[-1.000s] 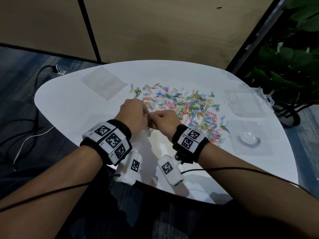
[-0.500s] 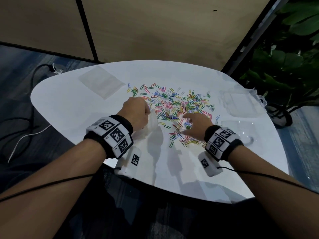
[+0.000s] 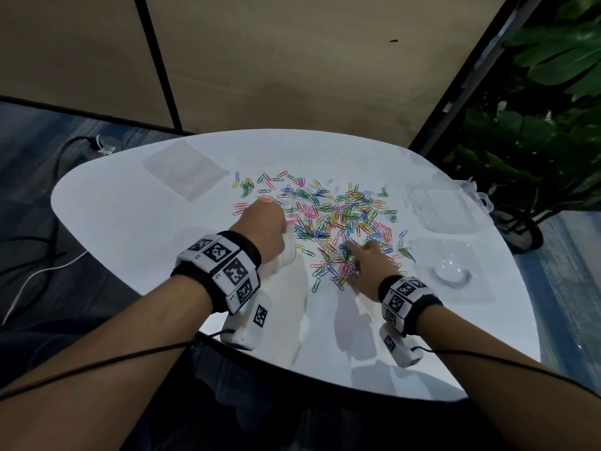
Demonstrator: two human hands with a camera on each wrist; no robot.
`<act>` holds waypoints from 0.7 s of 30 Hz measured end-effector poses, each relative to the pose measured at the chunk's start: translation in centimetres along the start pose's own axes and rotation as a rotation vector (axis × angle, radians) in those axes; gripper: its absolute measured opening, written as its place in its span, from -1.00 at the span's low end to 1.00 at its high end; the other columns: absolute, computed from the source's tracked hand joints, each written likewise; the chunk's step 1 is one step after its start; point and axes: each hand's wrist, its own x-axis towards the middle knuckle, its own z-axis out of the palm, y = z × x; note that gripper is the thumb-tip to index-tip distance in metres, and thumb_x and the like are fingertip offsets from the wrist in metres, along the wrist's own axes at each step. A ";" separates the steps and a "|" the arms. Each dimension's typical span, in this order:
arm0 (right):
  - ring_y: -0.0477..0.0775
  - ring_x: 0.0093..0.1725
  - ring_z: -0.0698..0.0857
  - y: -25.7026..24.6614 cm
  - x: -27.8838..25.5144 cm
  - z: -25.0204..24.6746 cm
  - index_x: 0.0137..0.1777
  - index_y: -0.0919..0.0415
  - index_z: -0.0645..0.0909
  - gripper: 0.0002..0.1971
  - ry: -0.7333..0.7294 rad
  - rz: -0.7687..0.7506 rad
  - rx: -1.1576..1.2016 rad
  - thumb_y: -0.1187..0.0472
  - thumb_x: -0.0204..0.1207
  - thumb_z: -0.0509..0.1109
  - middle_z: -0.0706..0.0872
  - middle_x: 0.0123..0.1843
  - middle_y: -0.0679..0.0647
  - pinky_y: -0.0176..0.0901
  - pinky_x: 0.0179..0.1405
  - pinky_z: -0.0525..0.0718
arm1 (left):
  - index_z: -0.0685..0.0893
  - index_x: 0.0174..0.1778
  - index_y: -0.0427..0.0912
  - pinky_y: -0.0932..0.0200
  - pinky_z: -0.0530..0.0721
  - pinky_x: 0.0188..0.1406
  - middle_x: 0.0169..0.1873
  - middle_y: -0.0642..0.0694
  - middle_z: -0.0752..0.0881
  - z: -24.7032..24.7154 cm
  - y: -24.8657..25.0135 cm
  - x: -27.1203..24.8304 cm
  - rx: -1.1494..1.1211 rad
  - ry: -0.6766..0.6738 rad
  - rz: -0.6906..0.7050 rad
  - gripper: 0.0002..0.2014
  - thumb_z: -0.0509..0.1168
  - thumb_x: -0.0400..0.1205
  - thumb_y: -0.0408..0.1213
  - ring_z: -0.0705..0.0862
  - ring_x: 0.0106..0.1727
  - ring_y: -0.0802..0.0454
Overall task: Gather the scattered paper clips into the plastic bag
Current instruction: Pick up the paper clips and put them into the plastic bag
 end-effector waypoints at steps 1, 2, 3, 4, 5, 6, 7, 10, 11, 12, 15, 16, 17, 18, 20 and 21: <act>0.30 0.27 0.63 -0.3 0.2 -0.1 0.56 -0.02 0.36 -0.42 0.010 -0.024 -0.023 0.20 0.55 0.39 0.35 0.46 0.20 0.02 0.21 0.63 | 0.80 0.15 -0.26 0.11 0.71 0.11 -0.03 -0.20 0.80 0.1 -0.1 0.1 0.008 0.010 0.000 -0.72 0.22 0.64 -0.45 0.76 0.09 -0.13; 0.29 0.22 0.65 -0.5 0.3 -0.2 0.47 0.05 0.48 -0.55 0.032 -0.048 -0.036 0.25 0.58 0.35 0.43 0.37 0.20 0.00 0.17 0.63 | 0.80 0.15 -0.25 0.09 0.72 0.11 -0.01 -0.21 0.80 0.1 -0.1 0.1 0.010 0.012 0.001 -0.71 0.22 0.63 -0.45 0.76 0.09 -0.14; 0.26 0.15 0.67 -0.7 0.6 -0.3 0.35 0.13 0.59 -0.67 0.063 -0.068 -0.045 0.29 0.60 0.31 0.51 0.25 0.19 -0.04 0.11 0.63 | 0.80 0.15 -0.25 0.08 0.73 0.11 0.02 -0.21 0.80 0.1 -0.1 0.2 0.011 0.013 0.002 -0.71 0.22 0.62 -0.45 0.76 0.08 -0.15; 0.24 0.08 0.69 -0.8 0.9 -0.3 0.22 0.20 0.67 -0.76 0.092 -0.079 -0.054 0.31 0.61 0.30 0.57 0.13 0.18 -0.10 0.02 0.62 | 0.80 0.16 -0.24 0.07 0.73 0.11 0.05 -0.21 0.79 0.1 -0.1 0.1 0.012 0.013 0.005 -0.71 0.23 0.62 -0.45 0.77 0.07 -0.16; 0.23 0.03 0.70 -0.8 1.1 -0.5 0.12 0.25 0.72 -0.80 0.103 -0.075 -0.060 0.32 0.61 0.30 0.62 0.04 0.18 -0.15 -0.05 0.60 | 0.80 0.16 -0.24 0.07 0.73 0.11 0.07 -0.21 0.78 0.1 -0.1 0.1 0.015 0.015 0.009 -0.71 0.23 0.63 -0.45 0.77 0.06 -0.16; 0.21 0.01 0.71 -0.8 1.3 -0.7 0.08 0.26 0.75 -0.81 0.101 -0.059 -0.058 0.33 0.60 0.32 0.68 0.01 0.18 -0.18 -0.05 0.61 | 0.80 0.16 -0.23 0.08 0.72 0.12 0.08 -0.21 0.78 0.1 -0.1 0.1 0.017 0.017 0.014 -0.71 0.24 0.63 -0.44 0.78 0.06 -0.16; 0.17 -0.01 0.72 -0.7 1.5 -1.0 0.06 0.25 0.78 -0.82 0.089 -0.032 -0.036 0.32 0.58 0.36 0.75 0.02 0.18 -0.18 0.00 0.65 | 0.80 0.16 -0.23 0.07 0.72 0.13 0.08 -0.21 0.77 0.2 -0.2 0.2 0.019 0.020 0.017 -0.72 0.24 0.63 -0.44 0.77 0.07 -0.15; 0.01 -0.10 0.72 0.1 1.7 -2.4 0.02 0.21 0.83 -0.86 0.104 0.064 0.154 0.28 0.50 0.50 0.84 -0.01 0.10 -0.25 0.13 0.68 | 0.80 0.13 -0.24 0.06 0.72 0.15 -0.02 -0.22 0.78 0.1 -0.2 0.1 0.026 0.016 0.016 -0.74 0.25 0.63 -0.44 0.76 0.10 -0.15; -0.03 -0.13 0.70 0.5 1.7 -2.9 0.00 0.20 0.84 -0.87 0.127 0.102 0.224 0.27 0.47 0.54 0.84 -0.04 0.08 -0.29 0.11 0.67 | 0.80 0.11 -0.24 0.06 0.73 0.15 -0.05 -0.22 0.78 0.1 -0.1 0.1 0.027 0.010 0.018 -0.75 0.25 0.63 -0.44 0.76 0.10 -0.14; -0.06 -0.15 0.69 0.9 1.8 -3.3 -0.01 0.20 0.84 -0.86 0.150 0.138 0.299 0.27 0.44 0.57 0.84 -0.07 0.05 -0.33 0.08 0.65 | 0.80 0.09 -0.24 0.05 0.73 0.14 -0.06 -0.21 0.79 0.1 -0.1 0.1 0.028 0.004 0.020 -0.76 0.26 0.63 -0.44 0.77 0.09 -0.15; -0.01 -0.13 0.80 1.5 1.7 -4.4 -0.07 0.19 0.85 -0.87 0.179 0.225 0.608 0.29 0.38 0.62 0.85 -0.13 0.04 -0.24 0.12 0.71 | 0.81 0.02 -0.27 0.08 0.74 0.04 -0.05 -0.22 0.80 0.0 0.1 -0.1 0.018 -0.004 0.022 -0.77 0.25 0.61 -0.46 0.78 0.05 -0.17; 0.09 -0.11 0.84 1.3 1.5 -4.7 -0.11 0.22 0.84 -0.89 0.159 0.233 0.788 0.34 0.37 0.62 0.86 -0.13 0.11 -0.12 0.13 0.76 | 0.81 0.00 -0.28 0.08 0.73 0.04 -0.05 -0.23 0.81 0.0 0.3 -0.1 0.008 -0.009 0.020 -0.77 0.25 0.60 -0.47 0.78 0.06 -0.17; 0.19 -0.07 0.85 0.9 1.4 -5.1 -0.13 0.28 0.83 -0.90 0.129 0.226 0.974 0.40 0.37 0.60 0.86 -0.11 0.21 -0.03 0.13 0.77 | 0.81 0.03 -0.27 0.08 0.74 0.07 -0.05 -0.23 0.81 0.0 0.5 -0.2 -0.007 -0.018 0.016 -0.76 0.25 0.61 -0.47 0.78 0.08 -0.17; 0.25 -0.04 0.84 0.2 1.1 -5.3 -0.12 0.34 0.81 -0.91 0.090 0.194 1.150 0.45 0.38 0.58 0.85 -0.07 0.28 0.00 0.13 0.78 | 0.80 0.08 -0.26 0.07 0.74 0.13 -0.05 -0.23 0.82 0.0 0.7 -0.3 -0.028 -0.029 0.008 -0.76 0.25 0.62 -0.48 0.78 0.09 -0.16; 0.24 -0.01 0.83 -1.6 0.4 -5.7 -0.04 0.47 0.75 -0.86 -0.017 0.116 1.402 0.51 0.41 0.52 0.82 0.03 0.35 -0.09 0.07 0.79 | 0.79 0.12 -0.26 0.04 0.76 0.16 -0.16 -0.18 0.81 0.2 1.0 -0.2 -0.082 -0.051 -0.018 -0.76 0.26 0.64 -0.48 0.82 0.02 -0.14; 0.21 -0.02 0.83 -2.6 0.0 -5.8 -0.01 0.50 0.74 -0.85 -0.075 0.086 1.471 0.51 0.43 0.50 0.82 0.03 0.34 -0.16 0.02 0.80 | 0.79 0.13 -0.26 0.03 0.78 0.14 -0.27 -0.13 0.78 0.3 1.1 -0.2 -0.103 -0.054 -0.027 -0.76 0.27 0.64 -0.48 0.84 -0.06 -0.12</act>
